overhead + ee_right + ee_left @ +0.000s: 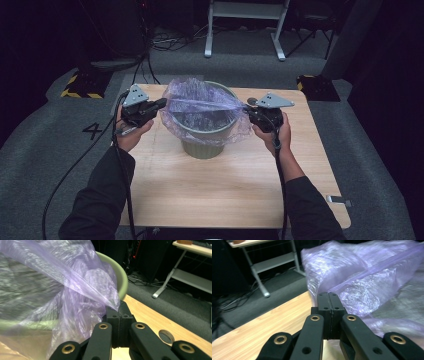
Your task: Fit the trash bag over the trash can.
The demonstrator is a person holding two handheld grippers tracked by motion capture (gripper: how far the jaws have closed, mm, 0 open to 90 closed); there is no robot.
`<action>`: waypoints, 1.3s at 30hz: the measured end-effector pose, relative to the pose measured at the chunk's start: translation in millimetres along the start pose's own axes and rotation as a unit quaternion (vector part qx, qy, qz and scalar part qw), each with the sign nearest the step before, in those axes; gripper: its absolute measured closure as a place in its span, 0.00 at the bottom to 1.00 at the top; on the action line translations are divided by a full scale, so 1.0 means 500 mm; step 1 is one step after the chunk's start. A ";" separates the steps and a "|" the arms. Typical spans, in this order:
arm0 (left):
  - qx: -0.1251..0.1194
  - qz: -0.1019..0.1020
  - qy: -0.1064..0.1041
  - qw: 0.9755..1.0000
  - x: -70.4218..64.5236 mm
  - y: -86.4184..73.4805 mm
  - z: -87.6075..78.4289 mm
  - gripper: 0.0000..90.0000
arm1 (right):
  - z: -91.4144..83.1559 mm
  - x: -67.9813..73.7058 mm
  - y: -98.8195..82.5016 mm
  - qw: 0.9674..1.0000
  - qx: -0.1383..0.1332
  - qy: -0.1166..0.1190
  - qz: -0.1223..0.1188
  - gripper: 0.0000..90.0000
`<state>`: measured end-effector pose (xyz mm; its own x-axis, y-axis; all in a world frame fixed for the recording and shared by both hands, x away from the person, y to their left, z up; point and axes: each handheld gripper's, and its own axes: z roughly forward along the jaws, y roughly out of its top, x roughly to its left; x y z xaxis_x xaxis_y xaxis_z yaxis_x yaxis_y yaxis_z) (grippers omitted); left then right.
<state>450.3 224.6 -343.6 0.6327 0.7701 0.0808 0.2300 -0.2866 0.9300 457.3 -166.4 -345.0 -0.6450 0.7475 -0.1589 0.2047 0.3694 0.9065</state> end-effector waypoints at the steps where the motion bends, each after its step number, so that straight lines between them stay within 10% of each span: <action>1: -0.001 -0.005 -0.003 1.000 0.005 -0.002 0.004 1.00 | 0.004 -0.004 -0.002 1.000 0.004 -0.002 0.000 1.00; 10: -0.020 -0.009 0.019 1.000 0.021 -0.016 0.048 1.00 | 0.028 -0.016 0.002 0.999 0.017 -0.030 -0.029 0.85; 20: 0.005 -0.036 0.008 0.999 0.049 -0.036 0.103 1.00 | 0.061 -0.033 0.009 0.999 0.019 -0.036 -0.036 1.00; 39: 0.039 -0.071 -0.026 0.996 0.039 -0.082 0.168 1.00 | 0.128 -0.070 -0.037 0.997 0.048 0.034 0.055 1.00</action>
<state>515.5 203.5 -410.2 0.6269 0.7759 -0.0707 0.3764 -0.2221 0.8995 523.4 -164.2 -381.4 -0.6632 0.7478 -0.0314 0.3439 0.3417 0.8746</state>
